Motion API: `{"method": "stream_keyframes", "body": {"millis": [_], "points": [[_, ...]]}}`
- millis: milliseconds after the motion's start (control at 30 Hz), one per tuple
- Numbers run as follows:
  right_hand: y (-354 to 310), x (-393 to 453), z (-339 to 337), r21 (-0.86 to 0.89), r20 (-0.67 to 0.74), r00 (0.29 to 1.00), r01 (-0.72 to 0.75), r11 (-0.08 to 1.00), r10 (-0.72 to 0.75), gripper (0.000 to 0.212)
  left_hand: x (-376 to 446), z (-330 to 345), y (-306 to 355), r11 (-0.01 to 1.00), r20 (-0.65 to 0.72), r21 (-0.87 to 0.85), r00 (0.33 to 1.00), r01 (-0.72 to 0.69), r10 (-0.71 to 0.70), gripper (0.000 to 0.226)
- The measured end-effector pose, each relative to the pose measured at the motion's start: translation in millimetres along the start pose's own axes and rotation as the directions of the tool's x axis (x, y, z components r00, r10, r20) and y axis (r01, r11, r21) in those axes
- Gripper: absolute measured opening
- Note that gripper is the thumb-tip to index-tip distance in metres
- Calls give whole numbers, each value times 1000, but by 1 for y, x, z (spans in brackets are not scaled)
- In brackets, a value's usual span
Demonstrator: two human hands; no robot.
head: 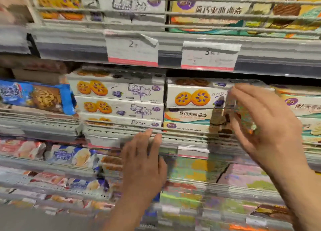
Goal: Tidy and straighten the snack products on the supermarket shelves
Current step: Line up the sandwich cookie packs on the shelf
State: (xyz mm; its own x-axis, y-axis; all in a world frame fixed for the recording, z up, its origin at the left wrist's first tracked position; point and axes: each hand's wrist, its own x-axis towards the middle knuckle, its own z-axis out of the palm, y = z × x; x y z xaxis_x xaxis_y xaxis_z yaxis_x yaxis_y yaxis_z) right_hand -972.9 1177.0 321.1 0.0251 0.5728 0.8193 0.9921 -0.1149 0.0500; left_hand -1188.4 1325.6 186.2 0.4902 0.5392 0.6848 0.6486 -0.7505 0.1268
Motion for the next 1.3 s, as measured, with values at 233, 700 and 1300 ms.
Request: {"method": "stream_keyframes", "body": {"millis": [233, 700, 1300], "points": [[-21, 29, 11, -237, 130, 985, -82, 968, 115, 65, 8, -4, -17, 992, -20, -63, 994, -107, 106, 54], [-26, 43, 15, -350, 169, 969, -112, 930, 180, 64, 11, -15, -7, 997, 90, -81, 996, -5, 12, 54], [-28, 5, -15, 222, -104, 991, 101, 970, -80, 55, 68, -126, -18, 940, -142, -339, 990, -28, -22, 35]]}}
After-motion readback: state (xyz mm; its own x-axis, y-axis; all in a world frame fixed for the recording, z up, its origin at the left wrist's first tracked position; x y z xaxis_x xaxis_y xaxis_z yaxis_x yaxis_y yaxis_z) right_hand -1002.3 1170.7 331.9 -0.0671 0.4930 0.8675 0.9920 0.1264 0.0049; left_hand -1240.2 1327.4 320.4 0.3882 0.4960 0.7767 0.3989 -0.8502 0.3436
